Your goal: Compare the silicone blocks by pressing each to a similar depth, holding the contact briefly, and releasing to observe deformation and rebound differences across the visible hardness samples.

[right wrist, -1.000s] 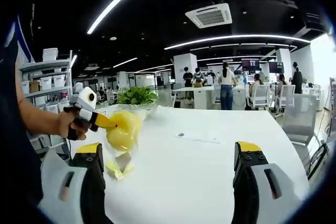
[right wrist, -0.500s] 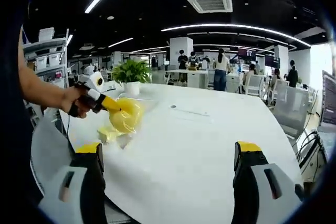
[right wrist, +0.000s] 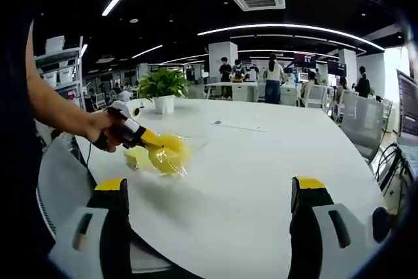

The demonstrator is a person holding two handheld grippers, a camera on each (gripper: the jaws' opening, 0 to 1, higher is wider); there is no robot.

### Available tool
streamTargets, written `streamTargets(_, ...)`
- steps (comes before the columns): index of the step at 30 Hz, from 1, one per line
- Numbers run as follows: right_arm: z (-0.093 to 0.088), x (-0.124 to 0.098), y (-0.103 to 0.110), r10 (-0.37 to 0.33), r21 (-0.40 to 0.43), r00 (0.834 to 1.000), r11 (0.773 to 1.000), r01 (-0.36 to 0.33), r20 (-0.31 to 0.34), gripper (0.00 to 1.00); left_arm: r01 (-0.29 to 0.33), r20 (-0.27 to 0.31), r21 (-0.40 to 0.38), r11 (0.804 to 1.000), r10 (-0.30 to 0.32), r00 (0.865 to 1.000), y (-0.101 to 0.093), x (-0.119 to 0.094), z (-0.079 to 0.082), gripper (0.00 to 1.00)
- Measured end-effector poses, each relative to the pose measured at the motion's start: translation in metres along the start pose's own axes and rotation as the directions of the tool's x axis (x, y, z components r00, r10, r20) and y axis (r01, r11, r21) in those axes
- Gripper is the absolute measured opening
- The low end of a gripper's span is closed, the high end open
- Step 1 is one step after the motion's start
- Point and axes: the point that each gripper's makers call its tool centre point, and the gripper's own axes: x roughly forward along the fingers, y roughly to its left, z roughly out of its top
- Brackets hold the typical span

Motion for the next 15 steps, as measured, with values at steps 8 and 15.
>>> streamTargets(8,-0.008,0.0,0.006,0.008,0.023,1.0,1.0,-0.008,-0.021,0.97,-0.082,-0.047,-0.066,0.994,0.079,0.996,0.03,0.011,-0.003,0.01)
streamTargets(15,-0.009,-0.001,0.009,0.011,0.014,1.0,1.0,-0.011,-0.029,0.97,-0.147,-0.097,-0.075,0.986,0.139,0.985,0.047,0.013,-0.014,0.01)
